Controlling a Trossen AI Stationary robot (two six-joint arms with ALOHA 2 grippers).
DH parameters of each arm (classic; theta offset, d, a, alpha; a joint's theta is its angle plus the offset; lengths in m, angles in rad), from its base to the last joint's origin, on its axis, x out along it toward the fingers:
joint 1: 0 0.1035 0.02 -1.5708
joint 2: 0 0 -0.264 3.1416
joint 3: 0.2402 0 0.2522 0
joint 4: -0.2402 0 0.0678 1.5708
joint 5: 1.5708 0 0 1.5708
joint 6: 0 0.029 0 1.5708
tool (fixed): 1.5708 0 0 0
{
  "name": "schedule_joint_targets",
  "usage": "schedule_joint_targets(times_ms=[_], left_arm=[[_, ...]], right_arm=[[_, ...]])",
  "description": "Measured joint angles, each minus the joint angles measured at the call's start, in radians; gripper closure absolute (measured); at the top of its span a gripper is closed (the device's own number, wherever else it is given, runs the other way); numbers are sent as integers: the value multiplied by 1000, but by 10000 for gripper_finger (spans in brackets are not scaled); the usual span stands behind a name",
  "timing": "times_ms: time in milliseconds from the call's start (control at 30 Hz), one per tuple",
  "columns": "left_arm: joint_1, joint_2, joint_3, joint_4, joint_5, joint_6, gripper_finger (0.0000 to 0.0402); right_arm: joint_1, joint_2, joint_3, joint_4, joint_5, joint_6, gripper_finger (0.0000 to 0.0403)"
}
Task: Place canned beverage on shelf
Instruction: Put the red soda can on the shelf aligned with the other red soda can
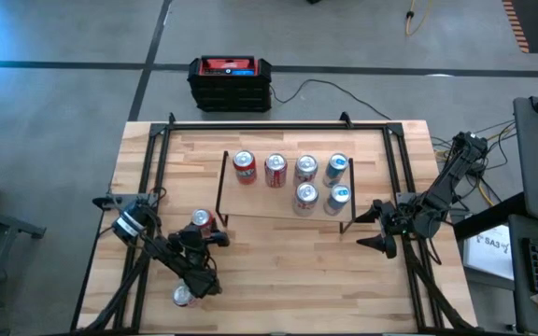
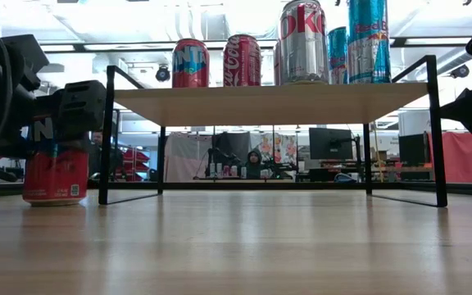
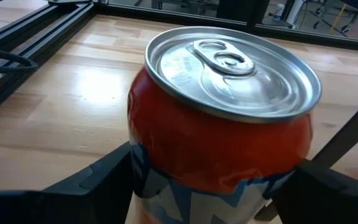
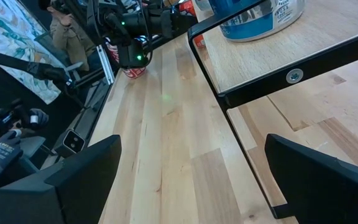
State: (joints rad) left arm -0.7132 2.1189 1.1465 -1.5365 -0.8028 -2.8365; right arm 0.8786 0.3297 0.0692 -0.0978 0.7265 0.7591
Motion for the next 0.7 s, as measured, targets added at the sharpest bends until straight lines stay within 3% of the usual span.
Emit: schedule_joint_targets(times_ms=[333, 500, 700], left_arm=[[-7, -1, 76, -25, 62, 7, 116], [-11, -39, 142, -25, 149, 83, 116], [-30, -120, 201, -31, 170, 110, 116]], right_arm=[[0, 0, 0, 0, 0, 0, 19], [0, 0, 0, 0, 0, 0, 19], [0, 0, 0, 0, 0, 0, 19]])
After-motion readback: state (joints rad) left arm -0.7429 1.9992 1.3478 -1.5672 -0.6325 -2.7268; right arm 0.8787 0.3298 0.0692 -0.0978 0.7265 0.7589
